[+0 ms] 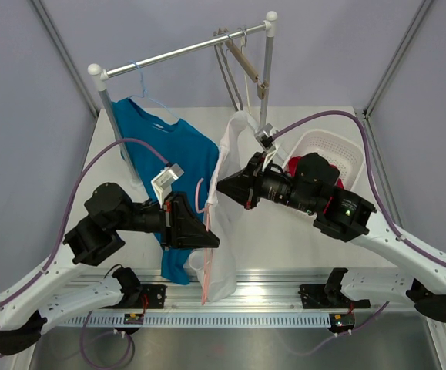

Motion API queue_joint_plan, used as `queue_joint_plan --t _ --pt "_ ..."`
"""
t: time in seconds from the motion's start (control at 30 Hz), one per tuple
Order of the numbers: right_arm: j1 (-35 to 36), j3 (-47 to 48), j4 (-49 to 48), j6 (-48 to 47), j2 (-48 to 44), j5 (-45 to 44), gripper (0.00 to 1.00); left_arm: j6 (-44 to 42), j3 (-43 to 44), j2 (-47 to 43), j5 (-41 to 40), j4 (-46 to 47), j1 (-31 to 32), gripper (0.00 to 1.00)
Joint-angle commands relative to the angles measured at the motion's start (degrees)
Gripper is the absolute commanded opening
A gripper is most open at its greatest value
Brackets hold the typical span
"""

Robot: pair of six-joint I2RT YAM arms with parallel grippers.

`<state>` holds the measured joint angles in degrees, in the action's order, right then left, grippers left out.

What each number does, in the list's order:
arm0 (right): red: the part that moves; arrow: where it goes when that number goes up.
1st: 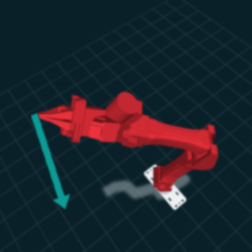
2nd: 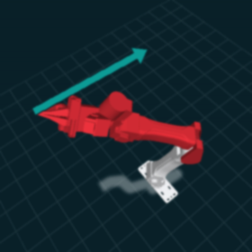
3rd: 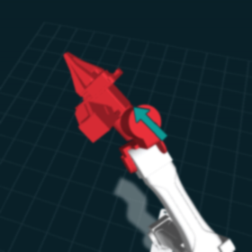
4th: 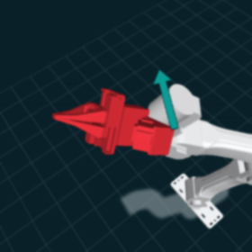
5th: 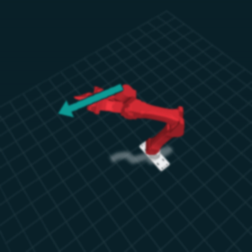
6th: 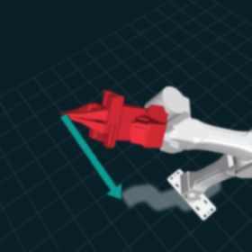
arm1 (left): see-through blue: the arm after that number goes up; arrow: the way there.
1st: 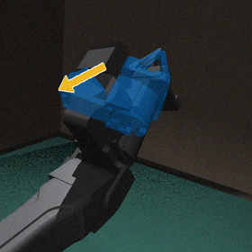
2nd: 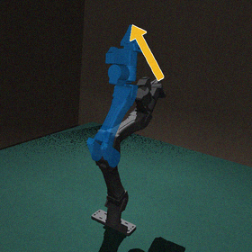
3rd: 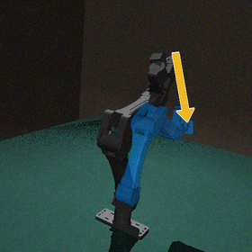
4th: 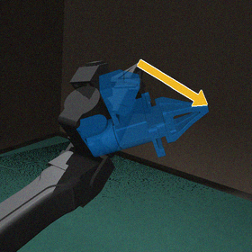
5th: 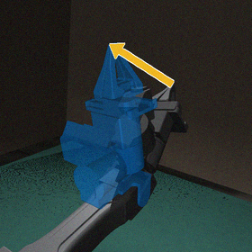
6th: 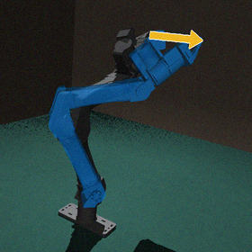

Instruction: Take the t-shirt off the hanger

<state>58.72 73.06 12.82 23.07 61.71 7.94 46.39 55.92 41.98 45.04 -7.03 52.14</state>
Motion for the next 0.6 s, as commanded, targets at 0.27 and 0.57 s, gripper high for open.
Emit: queue_joint_plan --t 0.27,0.57 --pt "-0.4 -1.9 -1.1 -4.9 -6.7 -5.2 0.09 -0.3 -0.1 -1.6 -0.1 4.0 0.4 0.00" --pt "1.8 -0.6 11.9 -13.4 -7.9 8.4 0.73 -0.4 1.5 1.0 0.0 4.0 0.4 0.00"
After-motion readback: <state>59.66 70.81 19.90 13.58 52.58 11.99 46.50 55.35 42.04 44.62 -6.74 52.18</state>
